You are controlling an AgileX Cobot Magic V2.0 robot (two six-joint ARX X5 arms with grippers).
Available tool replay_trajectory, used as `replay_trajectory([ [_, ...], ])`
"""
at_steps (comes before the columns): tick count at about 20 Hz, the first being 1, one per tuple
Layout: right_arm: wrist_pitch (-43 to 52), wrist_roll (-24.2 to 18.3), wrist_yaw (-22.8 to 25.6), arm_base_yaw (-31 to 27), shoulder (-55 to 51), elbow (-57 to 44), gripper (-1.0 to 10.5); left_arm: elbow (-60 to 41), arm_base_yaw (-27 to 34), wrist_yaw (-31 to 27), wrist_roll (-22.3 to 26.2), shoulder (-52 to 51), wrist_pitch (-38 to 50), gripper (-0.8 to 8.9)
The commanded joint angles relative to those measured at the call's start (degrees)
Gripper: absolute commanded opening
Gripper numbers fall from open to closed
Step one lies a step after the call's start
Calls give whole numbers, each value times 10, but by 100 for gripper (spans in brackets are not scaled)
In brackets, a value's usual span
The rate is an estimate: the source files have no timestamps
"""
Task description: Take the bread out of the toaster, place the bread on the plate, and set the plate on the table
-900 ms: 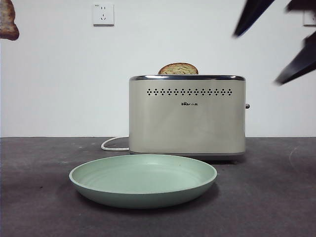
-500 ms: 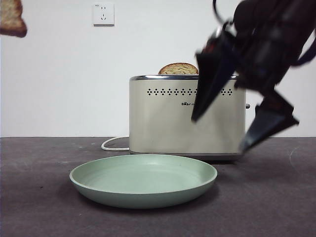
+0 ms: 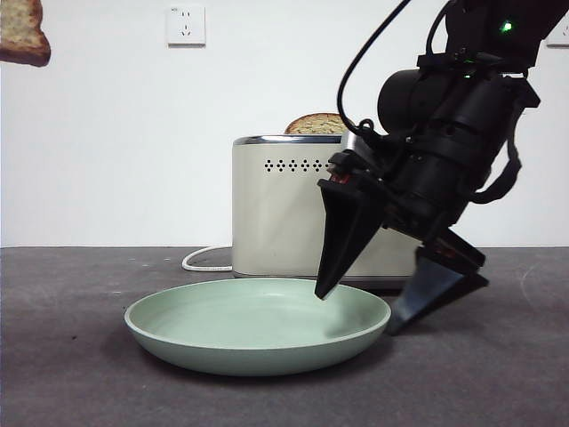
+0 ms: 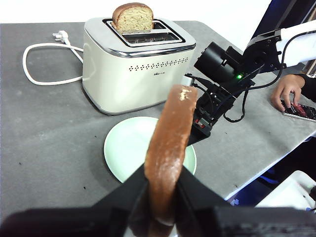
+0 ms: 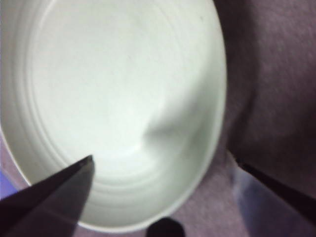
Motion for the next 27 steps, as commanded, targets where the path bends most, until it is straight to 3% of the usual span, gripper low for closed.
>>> replay_trajectory([
  [1, 21, 10, 1, 7, 7, -1, 86, 0, 1, -2, -2, -2, 5, -8],
  [2, 26, 12, 2, 7, 7, -1, -10, 0, 1, -2, -2, -2, 5, -8],
  [6, 28, 22, 31, 9, 7, -1, -13, 0, 1, -1, -2, -2, 5, -8],
  [10, 38, 31, 28, 17, -3, -1, -13, 0, 1, 10, -11, -2, 5, -8],
  [16, 68, 64, 31, 73, -83, -1, -13, 0, 1, 53, -50, 21, 21, -9],
  [19, 70, 71, 37, 107, -116, -1, -13, 0, 1, 59, -43, 64, 25, -9],
  [22, 72, 76, 60, 132, -126, -1, -13, 0, 1, 106, -35, 129, 70, -9],
  [27, 72, 77, 62, 137, -127, -1, -13, -2, 1, 154, 2, 259, 90, -9],
])
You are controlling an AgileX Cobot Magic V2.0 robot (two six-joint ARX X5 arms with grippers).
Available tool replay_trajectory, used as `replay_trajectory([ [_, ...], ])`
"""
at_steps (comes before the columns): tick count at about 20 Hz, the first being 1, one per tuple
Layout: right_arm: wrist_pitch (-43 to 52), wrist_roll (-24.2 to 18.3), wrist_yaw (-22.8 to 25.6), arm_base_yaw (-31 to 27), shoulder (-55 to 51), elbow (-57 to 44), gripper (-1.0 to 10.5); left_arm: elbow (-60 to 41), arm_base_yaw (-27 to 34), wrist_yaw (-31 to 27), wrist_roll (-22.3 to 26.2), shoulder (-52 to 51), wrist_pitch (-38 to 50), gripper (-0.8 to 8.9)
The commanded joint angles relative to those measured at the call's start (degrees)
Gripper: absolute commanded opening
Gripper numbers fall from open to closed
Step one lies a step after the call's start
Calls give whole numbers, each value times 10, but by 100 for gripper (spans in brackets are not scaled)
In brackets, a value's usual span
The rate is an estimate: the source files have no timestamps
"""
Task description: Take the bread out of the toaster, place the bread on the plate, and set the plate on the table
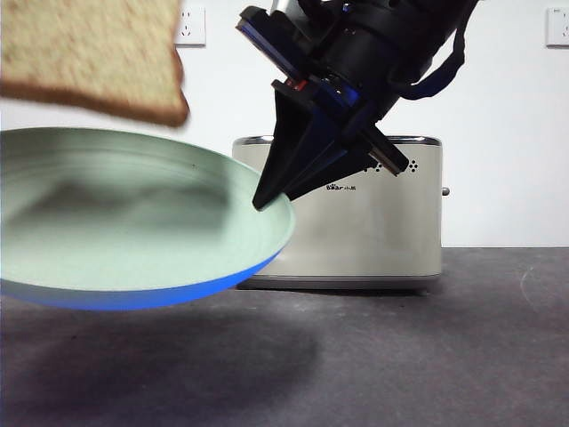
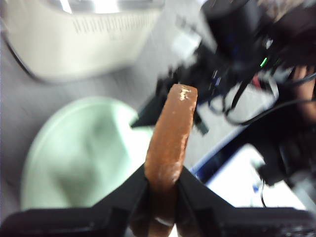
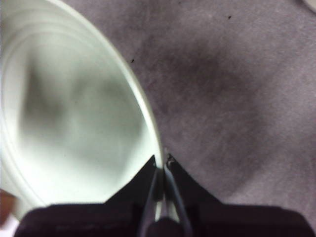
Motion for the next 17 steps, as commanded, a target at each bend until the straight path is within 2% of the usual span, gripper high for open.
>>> replay_trajectory([
  [1, 6, 8, 1, 0, -4, -1, -13, -4, 1, 8, 37, 54, 3, -9],
  [4, 6, 8, 24, 0, -19, -1, -13, -12, 6, 15, 50, 99, 6, -9],
  [10, 8, 8, 24, 0, -39, -1, -13, -14, 46, 26, 84, 197, 20, -9],
  [14, 4, 8, -5, 0, -39, -1, -13, -14, 46, 16, 83, 236, 44, 8],
  [15, 3, 8, -5, 0, -39, -1, -13, -14, 45, 0, 83, 237, 41, 87],
  [17, -2, 8, -6, 0, -39, -1, -13, -13, 45, -17, 84, 237, 39, 476],
])
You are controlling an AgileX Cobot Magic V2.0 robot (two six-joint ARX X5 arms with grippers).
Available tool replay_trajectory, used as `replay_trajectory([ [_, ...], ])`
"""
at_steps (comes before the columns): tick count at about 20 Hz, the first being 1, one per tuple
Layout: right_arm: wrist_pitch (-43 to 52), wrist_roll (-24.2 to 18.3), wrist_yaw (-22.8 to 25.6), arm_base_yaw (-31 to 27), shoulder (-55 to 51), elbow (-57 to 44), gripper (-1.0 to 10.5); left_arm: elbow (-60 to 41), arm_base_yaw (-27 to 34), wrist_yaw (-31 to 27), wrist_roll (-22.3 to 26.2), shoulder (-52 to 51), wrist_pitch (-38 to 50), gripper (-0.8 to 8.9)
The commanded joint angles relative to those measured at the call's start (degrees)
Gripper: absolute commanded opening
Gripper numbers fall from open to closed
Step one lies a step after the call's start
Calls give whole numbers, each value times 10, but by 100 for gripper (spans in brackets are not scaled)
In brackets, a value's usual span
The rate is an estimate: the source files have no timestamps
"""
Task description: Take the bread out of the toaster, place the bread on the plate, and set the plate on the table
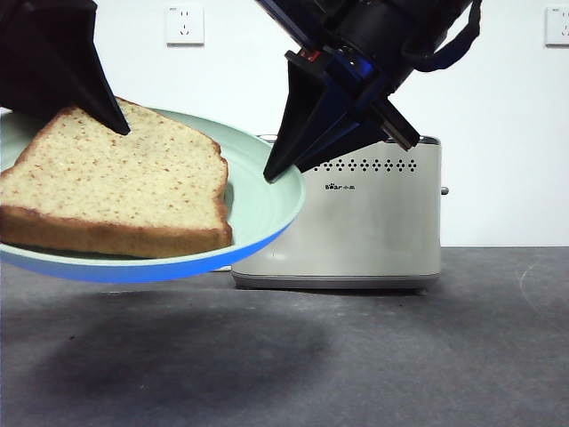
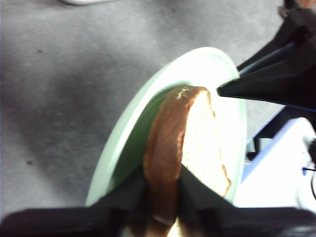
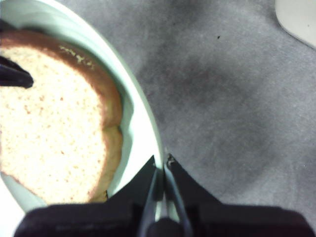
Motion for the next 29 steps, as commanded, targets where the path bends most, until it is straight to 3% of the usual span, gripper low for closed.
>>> replay_trajectory([
  [1, 2, 9, -14, 2, -3, -1, -13, -6, 1, -17, 15, 1, -3, 537],
  [8, -31, 13, -14, 2, -3, -1, -13, 4, 1, -15, 15, -3, -26, 534],
  [15, -41, 15, -13, 2, -3, -1, -13, 142, 1, -22, 37, -6, -125, 534],
  [21, -44, 24, -10, -3, -3, -1, -13, 224, 2, -150, 44, -60, -203, 532],
  [24, -59, 25, -6, -13, -4, -1, -13, 224, 1, -218, 58, -123, -247, 372],
  [28, -71, 30, 21, -48, -4, -1, -13, 224, 1, -226, 64, -218, -270, 3],
  [29, -75, 30, 21, -61, -4, -1, -13, 224, 1, -226, 64, -242, -272, -8],
])
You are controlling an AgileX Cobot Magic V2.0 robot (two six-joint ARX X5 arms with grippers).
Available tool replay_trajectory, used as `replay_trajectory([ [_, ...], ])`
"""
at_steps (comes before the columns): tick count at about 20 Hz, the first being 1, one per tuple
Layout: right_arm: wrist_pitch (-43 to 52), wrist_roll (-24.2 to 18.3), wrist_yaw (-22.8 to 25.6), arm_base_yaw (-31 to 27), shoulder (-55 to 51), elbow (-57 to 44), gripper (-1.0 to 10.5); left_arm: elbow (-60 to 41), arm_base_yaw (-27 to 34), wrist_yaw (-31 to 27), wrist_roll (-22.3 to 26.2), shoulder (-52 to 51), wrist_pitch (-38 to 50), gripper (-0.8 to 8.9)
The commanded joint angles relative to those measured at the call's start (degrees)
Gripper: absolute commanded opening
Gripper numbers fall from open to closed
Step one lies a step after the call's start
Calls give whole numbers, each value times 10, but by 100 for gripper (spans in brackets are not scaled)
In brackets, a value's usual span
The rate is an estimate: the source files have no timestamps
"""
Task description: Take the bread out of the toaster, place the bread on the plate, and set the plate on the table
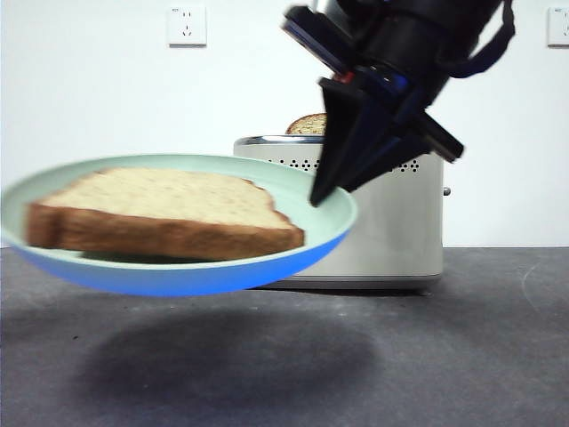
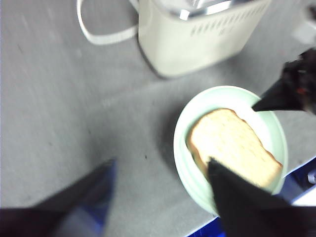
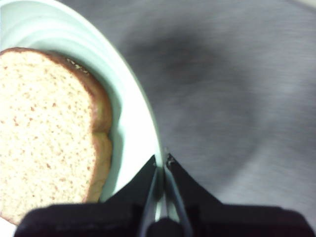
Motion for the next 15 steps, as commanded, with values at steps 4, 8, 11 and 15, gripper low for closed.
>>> replay_trajectory([
  [4, -29, 10, -1, -80, -3, -1, -13, 0, 1, -14, 9, -98, -8, -8],
  [8, -64, 5, 3, -141, -3, -1, -13, 0, 1, -106, 9, -126, -16, -8],
  [11, -83, -5, 30, -168, 2, -2, -13, 0, 1, -108, 9, -128, -21, -8],
  [15, -89, -8, 30, -179, 25, -2, -13, 0, 1, -106, 9, -128, -23, -8],
])
